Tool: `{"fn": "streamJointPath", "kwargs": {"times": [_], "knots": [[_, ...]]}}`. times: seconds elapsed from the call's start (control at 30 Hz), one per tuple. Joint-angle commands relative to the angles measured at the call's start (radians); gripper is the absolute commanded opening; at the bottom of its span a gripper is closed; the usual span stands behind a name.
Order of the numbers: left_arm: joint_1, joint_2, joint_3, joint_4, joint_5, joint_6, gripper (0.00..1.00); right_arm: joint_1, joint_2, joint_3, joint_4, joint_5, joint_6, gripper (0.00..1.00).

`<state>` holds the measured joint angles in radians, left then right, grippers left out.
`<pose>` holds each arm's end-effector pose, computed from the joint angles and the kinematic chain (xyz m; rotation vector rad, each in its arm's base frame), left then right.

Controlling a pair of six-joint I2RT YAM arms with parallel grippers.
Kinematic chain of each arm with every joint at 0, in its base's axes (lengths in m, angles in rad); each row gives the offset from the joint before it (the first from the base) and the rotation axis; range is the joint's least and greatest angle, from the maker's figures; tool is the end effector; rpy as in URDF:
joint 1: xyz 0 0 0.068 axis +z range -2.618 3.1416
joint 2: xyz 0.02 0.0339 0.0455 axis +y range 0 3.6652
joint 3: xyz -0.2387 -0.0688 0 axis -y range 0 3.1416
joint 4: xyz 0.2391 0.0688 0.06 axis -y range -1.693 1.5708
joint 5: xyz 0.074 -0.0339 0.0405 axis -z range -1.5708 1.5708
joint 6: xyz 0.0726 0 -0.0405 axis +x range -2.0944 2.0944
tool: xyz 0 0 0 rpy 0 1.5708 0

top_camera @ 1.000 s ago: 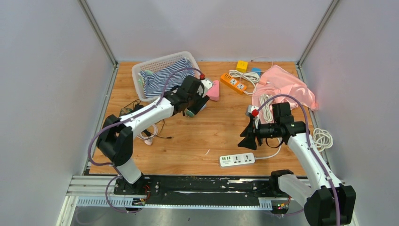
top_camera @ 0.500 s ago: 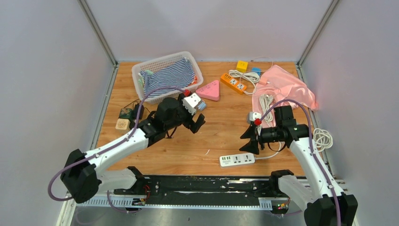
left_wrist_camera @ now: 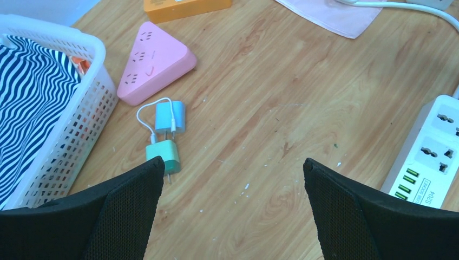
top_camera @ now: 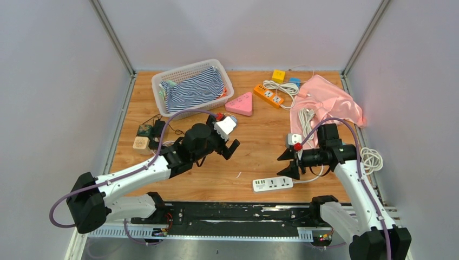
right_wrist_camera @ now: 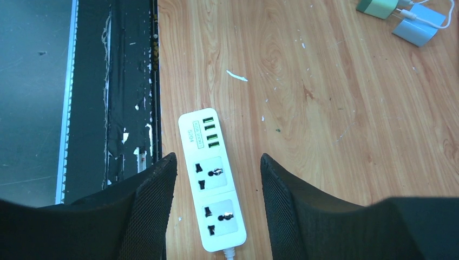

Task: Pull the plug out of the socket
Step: Pick up the socket from the corner of the board.

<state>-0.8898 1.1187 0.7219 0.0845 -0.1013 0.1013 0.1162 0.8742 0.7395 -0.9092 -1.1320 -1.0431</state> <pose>0.1937 -0.2274 0.2462 0.8438 1.7088 -0.4434 0.1558 0.0844 0.2333 -1.4065 1.5117 0.9112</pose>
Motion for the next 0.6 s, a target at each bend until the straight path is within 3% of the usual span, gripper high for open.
{"fn": "streamJointPath", "kwargs": {"times": [0.0,0.17,0.37,0.57], "knots": [[-0.023,-0.016,-0.011,0.037,-0.072,0.017,1.00,-0.015,-0.003,-0.036,-0.034,0.016,-0.088,0.60],[-0.039,-0.013,-0.011,0.038,-0.089,0.026,1.00,-0.015,0.003,-0.053,-0.053,0.026,-0.164,0.59],[-0.042,0.006,0.001,0.035,-0.090,0.030,1.00,-0.014,0.019,-0.121,-0.192,0.025,-0.558,0.60],[-0.049,-0.014,-0.013,0.038,-0.094,0.035,1.00,-0.012,0.060,-0.129,-0.208,0.050,-0.633,0.61]]}}
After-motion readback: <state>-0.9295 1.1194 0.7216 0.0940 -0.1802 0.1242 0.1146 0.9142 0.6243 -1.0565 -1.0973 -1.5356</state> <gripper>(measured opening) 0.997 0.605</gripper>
